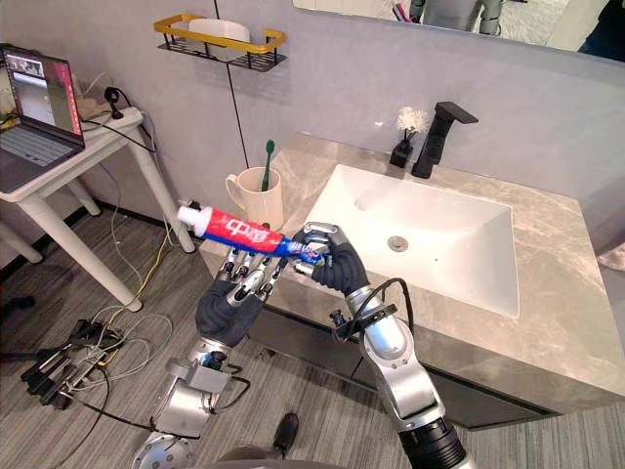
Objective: Organize washtable
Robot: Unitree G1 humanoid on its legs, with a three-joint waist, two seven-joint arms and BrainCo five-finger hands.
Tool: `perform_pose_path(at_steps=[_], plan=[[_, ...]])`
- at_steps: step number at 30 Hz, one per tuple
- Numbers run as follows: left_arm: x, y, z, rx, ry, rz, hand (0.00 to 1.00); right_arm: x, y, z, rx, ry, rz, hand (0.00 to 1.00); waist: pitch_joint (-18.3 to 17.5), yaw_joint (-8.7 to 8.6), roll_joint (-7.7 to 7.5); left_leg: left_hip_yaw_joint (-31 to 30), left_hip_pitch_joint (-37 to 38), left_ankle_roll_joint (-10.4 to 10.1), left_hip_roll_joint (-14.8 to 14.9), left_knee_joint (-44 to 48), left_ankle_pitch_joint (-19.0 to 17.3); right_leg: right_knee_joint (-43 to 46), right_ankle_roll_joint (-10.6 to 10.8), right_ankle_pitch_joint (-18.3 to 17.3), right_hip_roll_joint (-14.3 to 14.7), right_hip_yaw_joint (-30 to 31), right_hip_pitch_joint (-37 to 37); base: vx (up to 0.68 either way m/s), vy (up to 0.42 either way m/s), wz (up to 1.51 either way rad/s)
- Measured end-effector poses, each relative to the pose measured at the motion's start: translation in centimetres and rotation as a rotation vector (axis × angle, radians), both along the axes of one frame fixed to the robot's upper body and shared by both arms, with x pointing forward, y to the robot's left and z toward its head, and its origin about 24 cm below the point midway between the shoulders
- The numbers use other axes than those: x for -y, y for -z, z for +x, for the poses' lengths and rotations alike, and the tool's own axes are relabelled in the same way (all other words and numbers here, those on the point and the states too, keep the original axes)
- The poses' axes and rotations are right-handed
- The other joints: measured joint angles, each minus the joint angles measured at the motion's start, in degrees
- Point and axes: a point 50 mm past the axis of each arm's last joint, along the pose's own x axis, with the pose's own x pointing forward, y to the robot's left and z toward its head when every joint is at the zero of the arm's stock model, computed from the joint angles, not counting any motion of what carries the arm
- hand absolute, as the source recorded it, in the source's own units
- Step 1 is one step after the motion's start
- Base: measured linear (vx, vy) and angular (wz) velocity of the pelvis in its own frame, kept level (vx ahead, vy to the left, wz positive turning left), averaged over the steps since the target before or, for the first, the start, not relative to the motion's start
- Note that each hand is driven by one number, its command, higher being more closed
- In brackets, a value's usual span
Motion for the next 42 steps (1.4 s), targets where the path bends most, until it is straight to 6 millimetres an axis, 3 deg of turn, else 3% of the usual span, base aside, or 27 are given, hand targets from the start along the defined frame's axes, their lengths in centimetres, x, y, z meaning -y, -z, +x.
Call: perform_pose_path(at_steps=[10,17,18,26,27,37,42], plan=[[-0.8,0.3,-0.1,0.002,-0.063,0.056,0.00,-1.8,2.1,-1.8,-0.116,-0.145,0.017,1.00,0.0,-0.06,-1.59,1.6,0.0,0.0,1.0,0.0,0.0,-0.7,-0.7,0.2,0.6,1.6,-0.4,-0.03,-0.008,-0.09],[-1.1,0.4,-0.1,-0.003,-0.090,0.074,0.00,-2.2,3.0,-2.6,-0.173,-0.176,0.049,1.00,0.0,-0.10,-1.61,2.0,0.0,0.0,1.0,0.0,-0.1,-0.9,-0.8,0.3,0.6,2.0,-0.5,0.00,-0.001,-0.01],[-1.2,0.5,-0.1,-0.006,-0.098,0.076,1.00,-2.3,3.1,-2.7,-0.180,-0.180,0.048,1.00,0.0,-0.12,-1.61,2.0,0.0,0.0,1.0,0.0,-0.1,-0.9,-0.8,0.3,0.6,2.0,-0.5,0.00,0.000,0.00],[-1.4,0.5,-0.1,-0.014,-0.113,0.080,1.00,-2.5,3.7,-3.2,-0.217,-0.181,0.061,1.00,0.0,-0.13,-1.68,3.0,-0.2,0.0,1.2,0.0,-0.1,-1.0,-1.3,0.8,0.6,2.8,-1.0,0.00,-0.002,-0.04],[-1.5,0.5,-0.1,-0.014,-0.113,0.080,1.00,-2.5,3.7,-3.2,-0.219,-0.180,0.062,0.00,0.0,-0.13,-1.69,3.0,-0.2,0.0,1.2,0.0,-0.1,-1.0,-1.3,0.8,0.6,2.8,-1.1,-0.01,-0.004,-0.04],[-2.9,0.0,0.7,0.013,-0.221,0.113,1.00,-2.5,4.9,-3.8,-0.297,-0.184,0.118,0.00,0.0,-1.37,-1.73,4.0,0.0,-0.1,1.5,0.0,-0.3,-1.1,-1.5,1.0,0.7,3.5,-1.2,-0.01,0.000,-0.04],[-4.5,-2.6,2.2,0.168,-0.322,0.258,1.00,-2.6,5.9,-3.7,-0.361,-0.177,0.163,0.00,0.0,-1.52,-1.65,4.8,0.1,-0.2,2.0,0.0,-0.4,-1.1,-1.7,1.1,1.0,4.7,-1.6,-0.02,-0.009,-0.13]])
